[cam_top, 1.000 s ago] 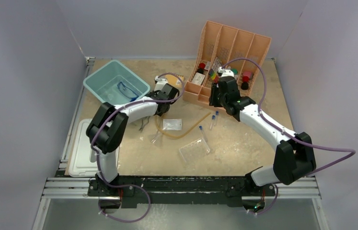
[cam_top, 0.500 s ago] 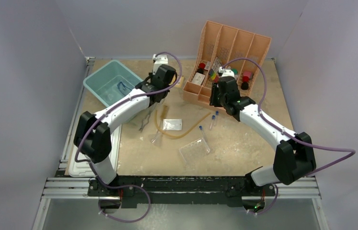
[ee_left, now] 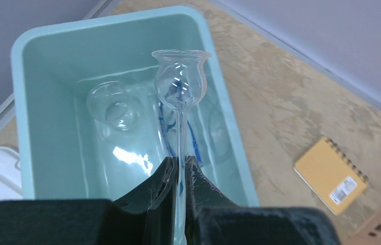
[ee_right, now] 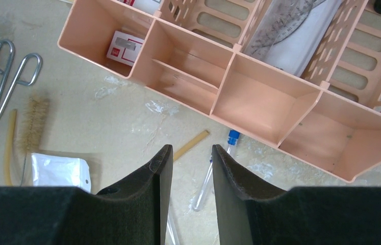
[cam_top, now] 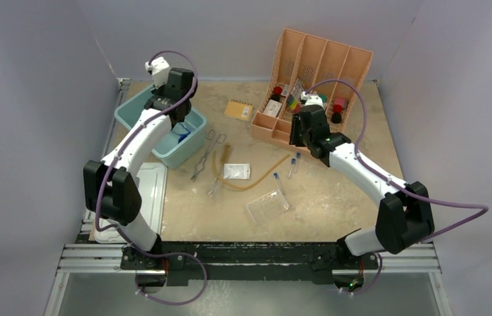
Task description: Organize the chemistry lab equipment
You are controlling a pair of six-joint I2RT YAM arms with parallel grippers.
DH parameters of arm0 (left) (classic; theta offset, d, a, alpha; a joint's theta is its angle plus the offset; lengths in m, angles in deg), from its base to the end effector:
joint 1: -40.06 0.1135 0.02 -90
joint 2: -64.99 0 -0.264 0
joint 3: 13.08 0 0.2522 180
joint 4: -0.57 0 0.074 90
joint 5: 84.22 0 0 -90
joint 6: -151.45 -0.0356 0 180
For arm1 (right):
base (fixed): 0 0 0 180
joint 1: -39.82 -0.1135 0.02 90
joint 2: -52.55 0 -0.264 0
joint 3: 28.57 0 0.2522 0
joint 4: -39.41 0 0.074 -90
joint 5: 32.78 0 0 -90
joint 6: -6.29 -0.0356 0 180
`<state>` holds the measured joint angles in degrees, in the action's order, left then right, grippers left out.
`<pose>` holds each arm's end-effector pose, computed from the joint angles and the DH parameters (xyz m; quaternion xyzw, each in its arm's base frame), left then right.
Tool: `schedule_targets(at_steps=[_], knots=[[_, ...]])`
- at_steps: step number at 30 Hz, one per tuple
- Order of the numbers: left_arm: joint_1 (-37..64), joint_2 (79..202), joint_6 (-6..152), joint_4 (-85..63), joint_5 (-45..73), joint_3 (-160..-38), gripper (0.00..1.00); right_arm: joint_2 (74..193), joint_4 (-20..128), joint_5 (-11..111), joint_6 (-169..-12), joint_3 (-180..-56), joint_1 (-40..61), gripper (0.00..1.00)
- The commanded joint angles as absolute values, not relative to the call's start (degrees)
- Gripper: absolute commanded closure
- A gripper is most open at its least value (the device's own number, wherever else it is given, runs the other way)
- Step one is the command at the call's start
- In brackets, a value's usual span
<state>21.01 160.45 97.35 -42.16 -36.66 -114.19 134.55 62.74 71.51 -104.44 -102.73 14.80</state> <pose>0.3633 -0.1000 0.3407 -0.2818 0.8019 0.0959 0.5180 0.2991 0.1299 0.2844 0.0287 0.8660 0.0896 0.4911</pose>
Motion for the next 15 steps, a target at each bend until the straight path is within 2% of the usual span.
schedule_targets(at_steps=[1,15], knots=[[24.32,161.19,103.13,-43.95,-36.34,-112.54,1.0,133.29,61.65,74.09,-102.85,-103.71,14.98,0.63],[29.97,174.29,106.23,-44.58,-28.26,-113.35,1.0,133.76,60.98,76.5,-100.9,-103.74,14.98,0.62]])
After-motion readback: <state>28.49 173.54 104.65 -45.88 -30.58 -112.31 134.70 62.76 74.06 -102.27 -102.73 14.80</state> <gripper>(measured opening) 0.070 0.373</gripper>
